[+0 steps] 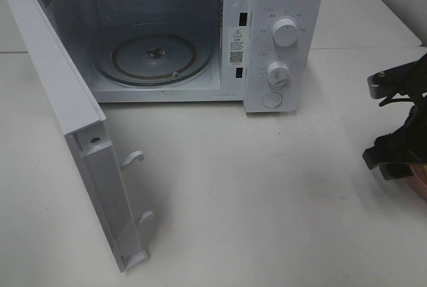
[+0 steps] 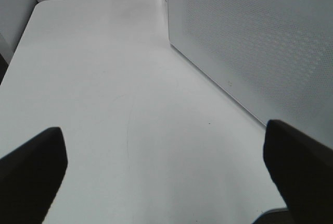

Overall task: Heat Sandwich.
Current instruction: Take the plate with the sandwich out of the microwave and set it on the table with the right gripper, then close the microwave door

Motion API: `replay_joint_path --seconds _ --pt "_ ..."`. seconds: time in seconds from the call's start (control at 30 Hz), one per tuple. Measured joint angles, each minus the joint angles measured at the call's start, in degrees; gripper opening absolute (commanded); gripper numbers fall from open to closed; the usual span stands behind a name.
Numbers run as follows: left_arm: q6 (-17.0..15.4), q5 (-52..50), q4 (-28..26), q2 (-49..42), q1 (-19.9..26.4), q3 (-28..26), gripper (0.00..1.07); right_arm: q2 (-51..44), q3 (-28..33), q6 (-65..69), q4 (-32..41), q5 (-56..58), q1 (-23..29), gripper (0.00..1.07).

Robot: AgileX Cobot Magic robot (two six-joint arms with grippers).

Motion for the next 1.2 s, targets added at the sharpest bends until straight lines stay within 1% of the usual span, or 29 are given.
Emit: replay_joint_path --seconds 0.1,0.13,0.23,0.27,0.3,0.4,0.43,0.5,0.53,0.6,0.67,0.7,0.77,0.87,0.97,1.03,1.13,1.17,1.2 --pt "0.00 0.00 0.00 0.00 0.00 0.00 0.98 -4.58 0.00 -4.35 5.56 1.20 0.00 0.81" --pt "0.00 0.00 0.00 0.00 0.00 0.00 0.98 -4.58 0.00 -4.35 5.56 1.20 0.00 0.81" --pt "0.00 0.00 0.00 0.00 0.00 0.00 0.98 -8.31 0.00 -6.76 9.85 1.89 0.00 0.80" --pt "0.00 0.00 0.00 0.00 0.00 0.00 0.98 -8.31 0.00 -6.76 9.85 1.89 0.00 0.80" --pt "0.00 0.00 0.00 0.00 0.00 0.00 0.98 -10.94 0.00 -8.48 12.66 2.69 0.00 0.80" --pt "0.00 0.00 0.00 0.00 0.00 0.00 0.98 -16.67 0.00 -11.29 16.62 4.24 0.00 0.79" --pt "0.00 0.00 0.00 0.00 0.00 0.00 0.98 -16.67 0.00 -11.29 16.62 4.24 0.00 0.79" --pt "0.00 0.00 0.00 0.00 0.00 0.00 0.98 -19.25 0.00 -11.97 17.88 5.10 0.00 0.78" --pt "0.00 0.00 0.00 0.00 0.00 0.00 0.98 -22.06 0.00 -12.78 18.96 6.30 0.00 0.78" --pt "0.00 0.00 0.00 0.00 0.00 0.00 0.98 -23.15 0.00 -12.89 19.37 6.76 0.00 0.77" --pt "0.00 0.00 0.00 0.00 0.00 0.00 0.98 -25.90 0.00 -13.01 19.94 8.08 0.00 0.77" --pt "0.00 0.00 0.00 0.00 0.00 0.00 0.98 -28.71 0.06 -13.29 20.17 9.51 0.00 0.76" --pt "0.00 0.00 0.00 0.00 0.00 0.00 0.98 -29.79 0.06 -13.29 20.17 10.31 0.00 0.76" --pt "0.00 0.00 0.00 0.00 0.00 0.00 0.98 -35.01 0.06 -13.35 20.57 12.95 0.00 0.76" --pt "0.00 0.00 0.00 0.00 0.00 0.00 0.98 -37.82 0.06 -13.46 20.57 13.87 0.00 0.76" --pt "0.00 0.00 0.00 0.00 0.00 0.00 0.98 -41.94 0.57 -13.75 21.03 14.61 0.00 0.77" --pt "0.00 0.00 0.00 0.00 0.00 0.00 0.98 -44.58 1.32 -14.15 21.37 15.30 0.00 0.76" --pt "0.00 0.00 0.00 0.00 0.00 0.00 0.98 -47.61 1.89 -14.32 21.37 16.62 0.00 0.76" --pt "0.00 0.00 0.00 0.00 0.00 0.00 0.98 -47.61 1.89 -14.32 21.37 16.62 0.00 0.76"
